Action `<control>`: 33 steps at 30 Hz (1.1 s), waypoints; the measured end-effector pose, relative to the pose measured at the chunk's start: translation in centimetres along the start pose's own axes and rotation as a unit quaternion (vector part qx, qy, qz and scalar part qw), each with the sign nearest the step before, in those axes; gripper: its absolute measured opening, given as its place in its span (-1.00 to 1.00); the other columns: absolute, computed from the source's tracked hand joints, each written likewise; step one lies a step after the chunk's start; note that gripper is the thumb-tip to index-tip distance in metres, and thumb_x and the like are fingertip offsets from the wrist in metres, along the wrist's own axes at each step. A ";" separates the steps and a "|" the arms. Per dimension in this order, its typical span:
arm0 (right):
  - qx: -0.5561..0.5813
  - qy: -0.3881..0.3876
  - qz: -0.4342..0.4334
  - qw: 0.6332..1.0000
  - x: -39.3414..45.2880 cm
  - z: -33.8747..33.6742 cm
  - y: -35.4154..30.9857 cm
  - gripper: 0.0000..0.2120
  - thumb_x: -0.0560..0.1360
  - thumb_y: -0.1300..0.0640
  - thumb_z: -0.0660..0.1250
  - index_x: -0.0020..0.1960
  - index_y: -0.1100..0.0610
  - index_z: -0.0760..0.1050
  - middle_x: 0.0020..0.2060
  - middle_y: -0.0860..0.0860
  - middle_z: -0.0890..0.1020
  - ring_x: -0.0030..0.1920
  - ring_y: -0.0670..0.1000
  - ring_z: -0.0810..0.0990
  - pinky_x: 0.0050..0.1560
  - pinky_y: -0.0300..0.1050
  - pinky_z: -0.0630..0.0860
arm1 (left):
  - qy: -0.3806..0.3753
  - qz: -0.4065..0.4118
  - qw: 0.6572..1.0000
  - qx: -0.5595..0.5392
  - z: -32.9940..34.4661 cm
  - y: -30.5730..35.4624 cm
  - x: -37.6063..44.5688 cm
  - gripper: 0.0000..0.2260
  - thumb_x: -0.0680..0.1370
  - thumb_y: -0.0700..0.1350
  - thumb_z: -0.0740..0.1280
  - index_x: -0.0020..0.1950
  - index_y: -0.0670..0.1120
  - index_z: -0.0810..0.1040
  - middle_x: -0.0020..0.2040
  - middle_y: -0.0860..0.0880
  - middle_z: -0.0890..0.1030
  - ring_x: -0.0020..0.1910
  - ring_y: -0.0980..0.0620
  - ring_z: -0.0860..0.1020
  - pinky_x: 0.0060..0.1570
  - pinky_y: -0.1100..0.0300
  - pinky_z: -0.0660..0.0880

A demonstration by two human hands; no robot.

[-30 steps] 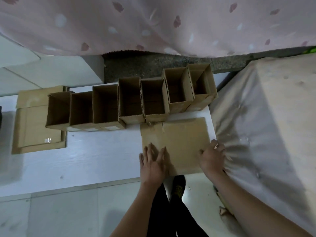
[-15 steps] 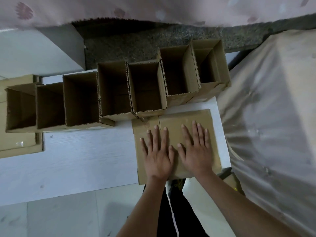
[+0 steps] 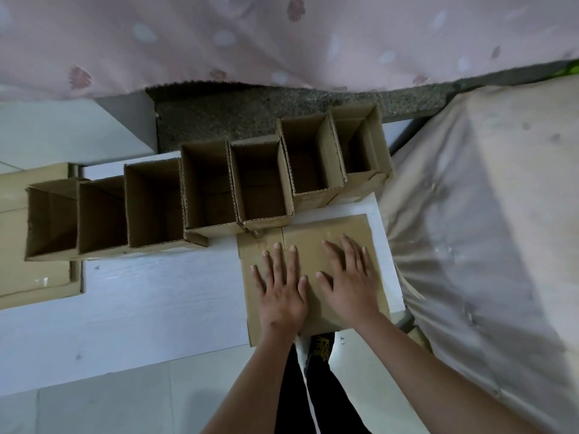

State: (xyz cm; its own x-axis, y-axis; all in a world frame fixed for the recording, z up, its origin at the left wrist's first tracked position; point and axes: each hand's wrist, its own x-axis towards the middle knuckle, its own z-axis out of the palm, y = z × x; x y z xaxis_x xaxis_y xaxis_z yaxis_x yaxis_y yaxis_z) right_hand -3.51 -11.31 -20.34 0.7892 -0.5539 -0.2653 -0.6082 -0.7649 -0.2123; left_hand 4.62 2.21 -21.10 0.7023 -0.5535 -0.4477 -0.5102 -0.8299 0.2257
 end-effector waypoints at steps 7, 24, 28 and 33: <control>0.224 0.000 0.264 0.938 0.5 -3.4 0.8 -0.35 0.49 0.16 0.32 0.52 0.26 0.19 0.45 0.22 0.29 0.44 0.27 0.26 0.45 0.11 0.26 | -0.063 -0.018 0.997 0.027 -1.2 1.0 0.0 -0.24 0.62 0.35 -0.14 0.51 -0.01 -0.56 0.50 -0.15 -0.56 0.50 -0.23 -0.49 0.46 -0.32 -0.35; 0.456 -0.098 0.296 0.834 -0.5 -11.9 1.5 -0.86 0.50 0.19 0.45 -0.04 -0.02 0.57 -0.05 -0.03 0.69 -0.07 0.05 0.66 -0.10 -0.07 0.60 | -0.136 -0.043 0.981 -0.132 -5.3 0.6 -5.3 -0.13 0.59 0.32 0.18 0.60 0.07 -0.38 0.60 -0.07 -0.39 0.59 -0.16 -0.32 0.54 -0.21 -0.20; 0.484 -0.081 0.246 0.836 -3.1 -14.6 0.6 -0.83 0.48 0.16 0.47 -0.11 -0.11 0.60 -0.18 -0.18 0.71 -0.20 -0.09 0.69 -0.33 -0.23 0.55 | -0.111 -0.117 0.960 -0.230 -6.2 1.6 -8.4 -0.14 0.59 0.27 0.22 0.60 0.10 -0.36 0.62 -0.05 -0.32 0.61 -0.17 -0.22 0.53 -0.22 -0.12; 0.490 -0.085 0.157 0.853 -6.0 -17.2 -0.1 -0.82 0.49 0.04 0.47 -0.03 -0.24 0.57 -0.14 -0.28 0.69 -0.12 -0.16 0.66 -0.19 -0.16 0.59 | -0.059 -0.248 0.899 -0.356 -6.8 3.6 -12.9 -0.04 0.55 0.30 0.29 0.61 0.02 -0.34 0.63 -0.15 -0.26 0.61 -0.22 -0.12 0.56 -0.17 -0.04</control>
State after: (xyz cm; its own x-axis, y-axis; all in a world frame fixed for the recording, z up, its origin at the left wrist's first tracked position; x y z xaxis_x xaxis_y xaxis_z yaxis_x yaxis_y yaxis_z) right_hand -6.69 -13.61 -2.54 0.6003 -0.5620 -0.5690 -0.6332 0.1006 -0.7674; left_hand -2.88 5.83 -8.61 0.6763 -0.1261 -0.7258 0.3285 -0.8302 0.4504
